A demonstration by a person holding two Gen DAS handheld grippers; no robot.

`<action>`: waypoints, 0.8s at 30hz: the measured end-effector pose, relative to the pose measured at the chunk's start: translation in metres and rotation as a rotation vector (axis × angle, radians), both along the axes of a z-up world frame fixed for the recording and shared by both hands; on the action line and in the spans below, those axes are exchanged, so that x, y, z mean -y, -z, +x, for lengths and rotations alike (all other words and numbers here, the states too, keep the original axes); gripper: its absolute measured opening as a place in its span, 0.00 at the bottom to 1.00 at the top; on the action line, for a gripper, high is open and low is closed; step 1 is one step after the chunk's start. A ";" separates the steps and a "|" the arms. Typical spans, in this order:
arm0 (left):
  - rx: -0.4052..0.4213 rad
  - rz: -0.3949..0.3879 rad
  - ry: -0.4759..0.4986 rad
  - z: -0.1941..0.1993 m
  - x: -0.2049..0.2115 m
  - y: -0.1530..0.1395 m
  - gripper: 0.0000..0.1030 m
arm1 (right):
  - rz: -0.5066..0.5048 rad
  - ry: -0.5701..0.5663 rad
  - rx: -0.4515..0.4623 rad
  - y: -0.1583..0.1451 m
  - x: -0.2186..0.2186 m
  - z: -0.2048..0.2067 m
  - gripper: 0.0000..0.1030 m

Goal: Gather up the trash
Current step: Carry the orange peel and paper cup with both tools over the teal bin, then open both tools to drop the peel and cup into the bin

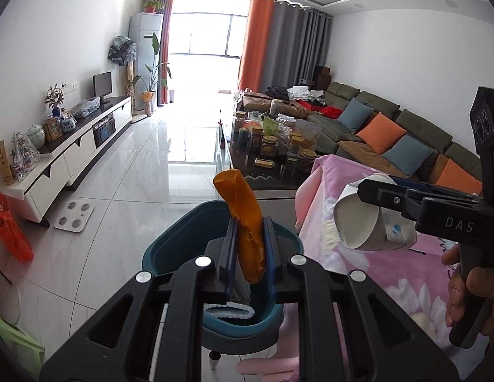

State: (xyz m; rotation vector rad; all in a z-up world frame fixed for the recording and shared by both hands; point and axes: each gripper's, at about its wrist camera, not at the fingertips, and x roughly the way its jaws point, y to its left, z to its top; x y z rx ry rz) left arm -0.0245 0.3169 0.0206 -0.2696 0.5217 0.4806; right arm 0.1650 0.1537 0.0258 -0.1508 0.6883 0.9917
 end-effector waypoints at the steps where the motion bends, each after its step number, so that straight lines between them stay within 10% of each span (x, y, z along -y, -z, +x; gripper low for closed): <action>1: -0.011 -0.007 -0.006 0.000 -0.004 0.004 0.15 | -0.011 -0.009 -0.004 0.003 -0.008 0.001 0.62; 24: -0.172 -0.153 -0.009 0.062 -0.067 0.090 0.16 | -0.144 -0.173 -0.191 0.052 -0.096 0.021 0.62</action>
